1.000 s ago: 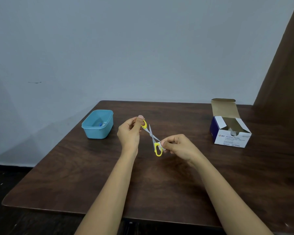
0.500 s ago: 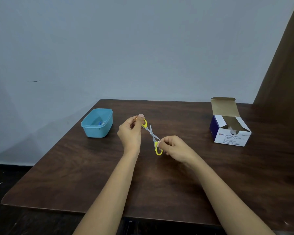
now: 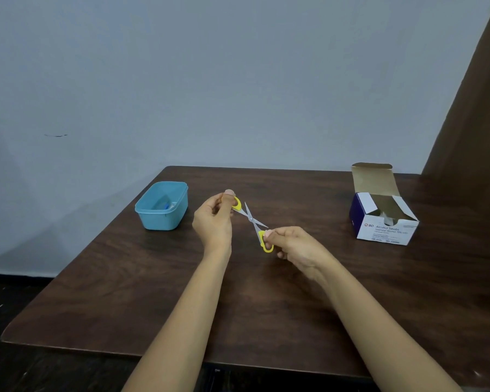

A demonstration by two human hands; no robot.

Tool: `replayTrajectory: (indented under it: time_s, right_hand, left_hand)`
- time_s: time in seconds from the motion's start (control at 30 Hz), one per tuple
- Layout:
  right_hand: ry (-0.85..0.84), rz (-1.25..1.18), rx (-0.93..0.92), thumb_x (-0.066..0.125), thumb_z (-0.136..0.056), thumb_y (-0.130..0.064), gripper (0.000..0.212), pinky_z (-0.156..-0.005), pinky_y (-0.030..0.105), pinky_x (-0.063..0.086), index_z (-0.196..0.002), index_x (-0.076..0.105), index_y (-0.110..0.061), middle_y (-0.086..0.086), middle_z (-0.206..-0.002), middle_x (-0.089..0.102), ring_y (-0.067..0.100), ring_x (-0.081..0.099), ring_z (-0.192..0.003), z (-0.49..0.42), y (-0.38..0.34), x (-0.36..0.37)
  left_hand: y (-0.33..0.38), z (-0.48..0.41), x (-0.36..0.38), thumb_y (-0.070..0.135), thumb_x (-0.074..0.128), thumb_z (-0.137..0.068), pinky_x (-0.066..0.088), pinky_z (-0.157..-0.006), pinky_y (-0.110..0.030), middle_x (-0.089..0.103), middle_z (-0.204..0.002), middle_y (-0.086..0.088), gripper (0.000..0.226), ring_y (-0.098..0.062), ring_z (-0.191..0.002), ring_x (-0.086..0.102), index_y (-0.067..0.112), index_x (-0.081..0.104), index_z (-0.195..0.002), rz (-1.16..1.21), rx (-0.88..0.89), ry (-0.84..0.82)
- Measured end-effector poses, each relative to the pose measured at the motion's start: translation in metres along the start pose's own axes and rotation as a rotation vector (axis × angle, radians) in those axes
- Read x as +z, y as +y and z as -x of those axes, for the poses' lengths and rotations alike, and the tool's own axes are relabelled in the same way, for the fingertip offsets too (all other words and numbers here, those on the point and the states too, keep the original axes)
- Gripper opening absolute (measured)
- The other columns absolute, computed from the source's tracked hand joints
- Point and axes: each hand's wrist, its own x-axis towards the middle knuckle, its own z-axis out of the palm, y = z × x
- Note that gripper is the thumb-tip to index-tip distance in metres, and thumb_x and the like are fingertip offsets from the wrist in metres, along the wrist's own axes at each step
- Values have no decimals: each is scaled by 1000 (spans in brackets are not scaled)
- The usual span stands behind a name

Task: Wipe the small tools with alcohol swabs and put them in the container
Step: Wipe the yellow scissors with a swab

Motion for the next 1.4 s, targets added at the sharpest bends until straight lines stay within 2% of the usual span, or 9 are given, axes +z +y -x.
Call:
replayTrajectory:
  time_s: [0.13, 0.27, 0.4, 0.53, 0.77, 1.0, 1.2, 1.27, 1.4]
  right_hand:
    - [-147, -326, 189, 50, -97, -14, 19, -61, 19, 36, -83, 63, -13, -7, -70, 60, 6, 50, -64, 5, -10, -7]
    - [-155, -491, 274, 54, -95, -16, 16, -65, 20, 38, -82, 64, -15, -6, -72, 62, 8, 51, -69, 5, -10, -9]
    - [-118, -582, 309, 63, -85, -20, 7, -63, 19, 39, -81, 63, -15, -6, -72, 61, 7, 51, -67, 5, -12, -9]
    - [-107, -608, 349, 71, -70, -26, 9, -61, 19, 41, -72, 69, -17, -3, -74, 60, 8, 53, -69, 4, -12, -13]
    - [-61, -816, 260, 69, -73, -21, 9, -66, 19, 40, -68, 73, -14, -2, -80, 58, 9, 51, -75, 2, -10, -17]
    - [107, -1141, 147, 69, -73, -24, 15, -67, 19, 35, -70, 74, -11, 0, -76, 55, 8, 47, -71, -4, -10, -27]
    - [308, -1302, 69, 66, -83, -29, 17, -62, 19, 33, -88, 67, -13, -3, -73, 53, 6, 45, -66, -8, -9, -33]
    - [375, -1308, 49, 67, -83, -33, 18, -60, 18, 31, -87, 66, -15, -5, -71, 51, 5, 43, -64, -10, -6, -35]
    - [507, -1267, 25, 69, -80, -38, 19, -58, 17, 28, -89, 64, -21, -10, -70, 50, 2, 41, -60, -16, 1, -34]
  left_hand:
    - [2, -3, -2, 22, 69, -86, 54, -69, -25, 70, -69, 10, 15, -2, -62, 59, 18, 73, -73, 47, -58, 18]
    - [1, -6, -3, 23, 70, -86, 50, -65, -22, 68, -66, 10, 15, -3, -58, 55, 11, 74, -79, 95, -92, 31]
    - [2, -5, -3, 26, 70, -86, 49, -63, -21, 65, -66, 5, 16, -5, -58, 53, 11, 74, -81, 119, -113, 33]
    - [2, -8, -4, 27, 71, -85, 49, -61, -20, 65, -67, 1, 18, -6, -58, 53, 9, 74, -83, 128, -141, 42]
    - [-1, -8, -3, 27, 72, -84, 50, -58, -17, 66, -71, -2, 19, -7, -62, 58, 8, 74, -89, 172, -203, 19]
    - [-5, 0, 3, 25, 75, -82, 49, -55, -17, 68, -68, -3, 19, -7, -60, 60, 8, 74, -89, 101, -238, -99]
    - [-5, 11, 7, 26, 74, -82, 47, -53, -17, 68, -67, -2, 20, -5, -53, 57, 7, 74, -89, -71, -295, -323]
    - [-8, 18, 10, 24, 74, -82, 47, -53, -16, 69, -66, -3, 20, -4, -53, 57, 5, 74, -89, -107, -269, -387]
    - [-13, 28, 12, 20, 75, -82, 50, -55, -17, 69, -62, -4, 14, -5, -53, 59, 6, 74, -81, -159, -117, -411]
